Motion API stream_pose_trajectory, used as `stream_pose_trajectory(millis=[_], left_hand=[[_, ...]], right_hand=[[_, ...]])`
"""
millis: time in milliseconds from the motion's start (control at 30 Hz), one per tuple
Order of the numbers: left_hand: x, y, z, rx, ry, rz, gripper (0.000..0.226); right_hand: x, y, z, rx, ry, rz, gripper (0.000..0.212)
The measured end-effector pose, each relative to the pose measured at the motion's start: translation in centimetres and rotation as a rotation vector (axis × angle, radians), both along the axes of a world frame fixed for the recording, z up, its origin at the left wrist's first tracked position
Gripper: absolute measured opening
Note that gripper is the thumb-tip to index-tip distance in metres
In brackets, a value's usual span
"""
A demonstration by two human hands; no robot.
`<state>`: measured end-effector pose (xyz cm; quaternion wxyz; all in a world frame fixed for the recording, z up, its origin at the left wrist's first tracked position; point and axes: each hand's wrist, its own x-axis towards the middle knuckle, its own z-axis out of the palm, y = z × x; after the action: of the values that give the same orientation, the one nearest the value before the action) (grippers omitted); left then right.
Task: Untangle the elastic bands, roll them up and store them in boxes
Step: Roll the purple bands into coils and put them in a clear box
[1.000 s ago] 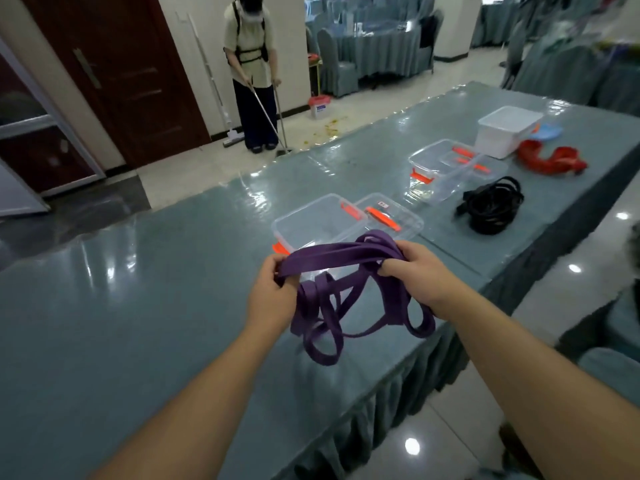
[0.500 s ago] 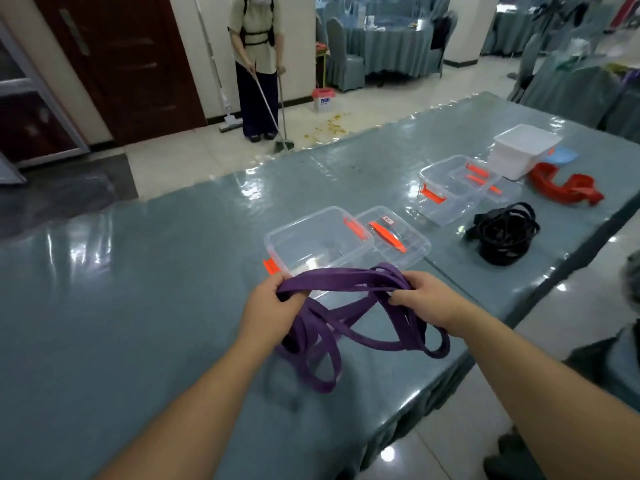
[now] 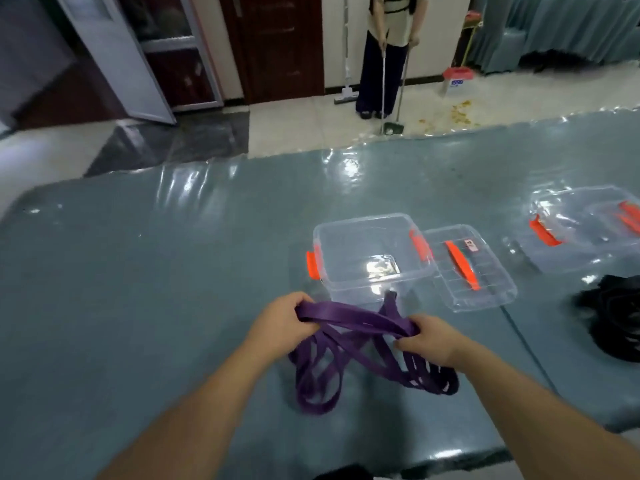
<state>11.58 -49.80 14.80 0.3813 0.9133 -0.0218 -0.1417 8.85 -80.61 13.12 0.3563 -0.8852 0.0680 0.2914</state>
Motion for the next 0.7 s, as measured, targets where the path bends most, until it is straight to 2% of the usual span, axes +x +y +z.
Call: stream_pose_trajectory(millis=[100,233,333,400,467,567,700], left_hand=[[-0.9,-2.5,-0.2,0.104,0.045,0.015,0.023],[-2.9,-5.2,-1.6,0.24,0.033,0.016,0.035],[-4.7,-6.8,-2.1,0.3,0.054,-0.081,0.042],[-5.5,-7.7,-1.6,0.289,0.043,-0.145,0.042],[-5.9,-8.1,-1.1,0.271,0.015,-0.162,0.042],[-6.0,-8.1,-0.4,0.285,-0.002,-0.157,0.041],[-6.1,-7.4,0.0,0.334,-0.09,-0.081,0.021]], right_hand=[[1.1,-2.4,-1.9,-0.077,0.046,0.13,0.025],[1.7,-5.4,-4.5,-0.218,0.015,0.268,0.059],[1.1,-6.7,-6.3,-0.349,-0.052,0.348,0.086],[0.5,-7.2,-7.0,-0.433,-0.108,0.401,0.094],[0.0,-7.5,-7.3,-0.432,-0.143,0.405,0.084],[-0.2,-8.0,-7.8,-0.401,-0.157,0.371,0.057],[-0.7,-9.2,-7.7,-0.4,-0.159,0.314,0.037]])
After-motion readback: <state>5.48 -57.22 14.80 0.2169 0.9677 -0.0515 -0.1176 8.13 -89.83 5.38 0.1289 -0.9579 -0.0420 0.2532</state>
